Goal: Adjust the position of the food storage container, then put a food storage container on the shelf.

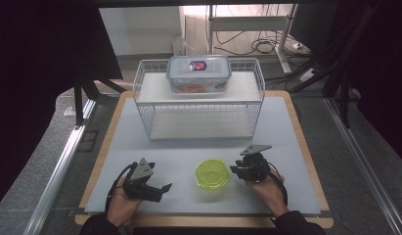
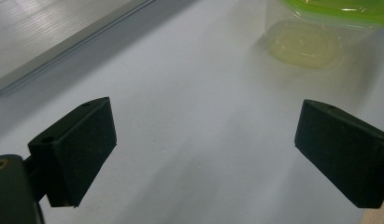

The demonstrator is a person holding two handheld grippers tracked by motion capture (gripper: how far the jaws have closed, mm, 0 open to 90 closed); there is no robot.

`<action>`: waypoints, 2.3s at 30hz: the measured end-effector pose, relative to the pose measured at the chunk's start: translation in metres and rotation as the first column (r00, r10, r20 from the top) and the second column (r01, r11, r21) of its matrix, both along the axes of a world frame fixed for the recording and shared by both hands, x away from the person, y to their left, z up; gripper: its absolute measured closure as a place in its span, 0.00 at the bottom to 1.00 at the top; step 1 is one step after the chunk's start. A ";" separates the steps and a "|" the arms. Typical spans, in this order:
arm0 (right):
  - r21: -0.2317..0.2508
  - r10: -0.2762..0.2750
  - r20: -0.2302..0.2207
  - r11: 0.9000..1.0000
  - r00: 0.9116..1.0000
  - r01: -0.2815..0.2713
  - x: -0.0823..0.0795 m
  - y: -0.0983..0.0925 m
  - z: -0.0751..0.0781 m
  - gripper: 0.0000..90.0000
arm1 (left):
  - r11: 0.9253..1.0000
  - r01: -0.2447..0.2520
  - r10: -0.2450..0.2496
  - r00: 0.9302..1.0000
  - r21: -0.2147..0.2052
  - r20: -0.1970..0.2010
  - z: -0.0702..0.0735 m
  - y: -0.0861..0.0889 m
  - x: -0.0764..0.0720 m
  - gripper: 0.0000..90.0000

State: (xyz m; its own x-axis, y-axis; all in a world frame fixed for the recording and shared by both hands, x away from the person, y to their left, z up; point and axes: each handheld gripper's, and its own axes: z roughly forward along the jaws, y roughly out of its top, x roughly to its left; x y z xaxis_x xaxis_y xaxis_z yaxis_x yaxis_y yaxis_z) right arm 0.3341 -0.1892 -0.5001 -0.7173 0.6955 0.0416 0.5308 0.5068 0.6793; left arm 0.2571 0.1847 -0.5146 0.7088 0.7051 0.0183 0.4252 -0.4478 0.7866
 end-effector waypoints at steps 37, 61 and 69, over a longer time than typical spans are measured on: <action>0.186 0.075 -0.067 0.981 0.995 -0.062 -0.002 0.003 0.022 0.32 | 1.000 0.003 -0.003 1.000 0.013 0.011 -0.001 -0.002 0.000 0.06; 0.387 0.146 -0.351 0.922 0.925 0.002 0.018 0.000 0.004 0.88 | 1.000 0.015 -0.016 1.000 0.021 0.011 -0.002 -0.004 0.000 0.06; 0.409 0.163 -0.367 0.912 0.916 0.002 0.014 0.003 0.010 0.91 | 1.000 0.017 -0.017 1.000 0.019 0.014 -0.002 -0.004 0.000 0.06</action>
State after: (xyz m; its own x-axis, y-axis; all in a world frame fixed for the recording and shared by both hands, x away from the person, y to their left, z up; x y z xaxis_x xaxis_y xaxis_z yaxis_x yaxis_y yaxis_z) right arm 0.3479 -0.1864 -0.4902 -0.6388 0.5020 0.5830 0.7600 0.2937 0.5798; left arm 0.2566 0.1812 -0.5164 0.7202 0.6925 0.0418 0.4064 -0.4700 0.7835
